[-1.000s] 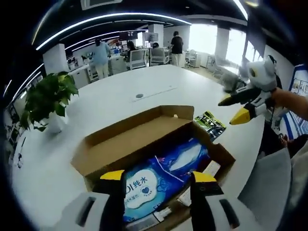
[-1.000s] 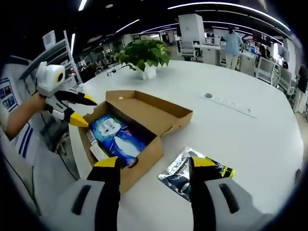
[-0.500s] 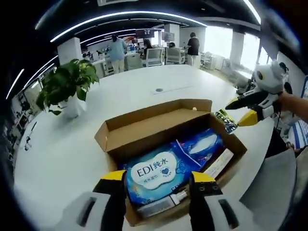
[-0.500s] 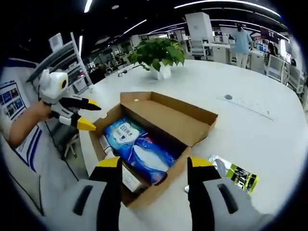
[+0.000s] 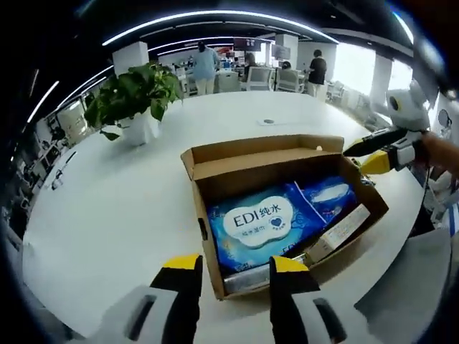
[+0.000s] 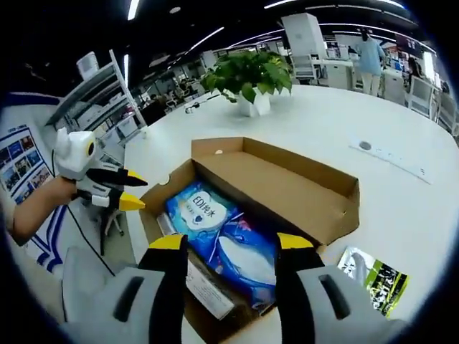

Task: Operate the shoe box by opening the lid, removing the specified soft item, and placing it in the target area until the item is outside and the box remains undamaged.

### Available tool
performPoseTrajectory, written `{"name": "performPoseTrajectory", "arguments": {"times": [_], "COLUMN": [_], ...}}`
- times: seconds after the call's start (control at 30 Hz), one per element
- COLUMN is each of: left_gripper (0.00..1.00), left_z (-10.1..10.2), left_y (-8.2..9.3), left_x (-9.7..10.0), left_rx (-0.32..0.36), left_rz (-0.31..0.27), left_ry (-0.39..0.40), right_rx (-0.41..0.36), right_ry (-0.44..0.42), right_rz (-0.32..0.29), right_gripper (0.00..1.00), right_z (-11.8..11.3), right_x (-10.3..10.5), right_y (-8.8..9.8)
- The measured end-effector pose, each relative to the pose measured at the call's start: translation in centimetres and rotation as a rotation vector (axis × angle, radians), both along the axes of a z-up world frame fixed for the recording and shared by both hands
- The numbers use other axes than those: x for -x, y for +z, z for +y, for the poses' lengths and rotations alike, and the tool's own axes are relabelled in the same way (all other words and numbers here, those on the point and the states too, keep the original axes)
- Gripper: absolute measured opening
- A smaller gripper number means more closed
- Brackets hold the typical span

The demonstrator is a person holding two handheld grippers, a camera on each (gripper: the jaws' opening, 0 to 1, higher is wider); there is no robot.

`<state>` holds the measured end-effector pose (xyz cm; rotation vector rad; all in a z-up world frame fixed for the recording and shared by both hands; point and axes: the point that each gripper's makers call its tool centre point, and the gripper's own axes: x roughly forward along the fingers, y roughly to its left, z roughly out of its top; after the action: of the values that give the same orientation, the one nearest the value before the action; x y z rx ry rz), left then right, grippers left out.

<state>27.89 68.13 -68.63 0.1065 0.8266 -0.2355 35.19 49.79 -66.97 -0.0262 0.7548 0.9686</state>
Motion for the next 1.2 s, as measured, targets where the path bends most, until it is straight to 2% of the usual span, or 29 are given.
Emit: {"name": "performPoseTrajectory", "arguments": {"times": [0.33, 0.37, 0.4, 0.53, 0.63, 0.7, 0.77, 0.97, 1.2], "left_gripper": [0.27, 0.26, 0.24, 0.14, 0.1, 0.06, 0.05, 0.05, 0.04], "left_z": [1.6, 1.5, 1.7, 1.9, 1.7, 2.1, 2.2, 2.2, 2.2], "left_y": [-1.9, -1.7, -1.9, -2.1, -2.3, -2.5, -2.5, -2.6, -2.7], "left_x": [0.4, 0.3, 0.4, 0.4, 0.4, 0.3, 0.3, 0.2, 0.3], "left_rx": [-0.039, -0.01, 0.002, 0.004, 0.038, 0.016, 0.048, 0.061, 0.063], "left_rz": [0.042, 0.029, 0.04, 0.048, 0.049, 0.044, 0.051, 0.041, 0.032], "left_ry": [0.05, 0.067, 0.079, 0.088, 0.105, 0.112, 0.133, 0.147, 0.16], "right_rx": [0.026, 0.028, 0.032, 0.044, 0.051, 0.046, 0.038, 0.046, 0.067], "right_ry": [0.039, 0.043, 0.049, 0.077, 0.084, 0.08, 0.073, 0.068, 0.06], "right_rz": [0.024, 0.026, 0.027, 0.027, 0.036, 0.054, 0.063, 0.092, 0.09], "right_gripper": [0.4, 0.39, 0.39, 0.37, 0.35, 0.34, 0.33, 0.3, 0.28], "right_z": [2.5, 2.7, 2.8, 3.8, 4.3, 4.7, 5.0, 5.6, 6.3], "right_x": [-0.2, -0.1, 0.0, 0.3, 0.1, 0.0, -0.2, -0.3, -0.4], "right_y": [-1.9, -2.1, -2.4, -3.1, -3.7, -4.0, -4.2, -5.3, -6.4]}}
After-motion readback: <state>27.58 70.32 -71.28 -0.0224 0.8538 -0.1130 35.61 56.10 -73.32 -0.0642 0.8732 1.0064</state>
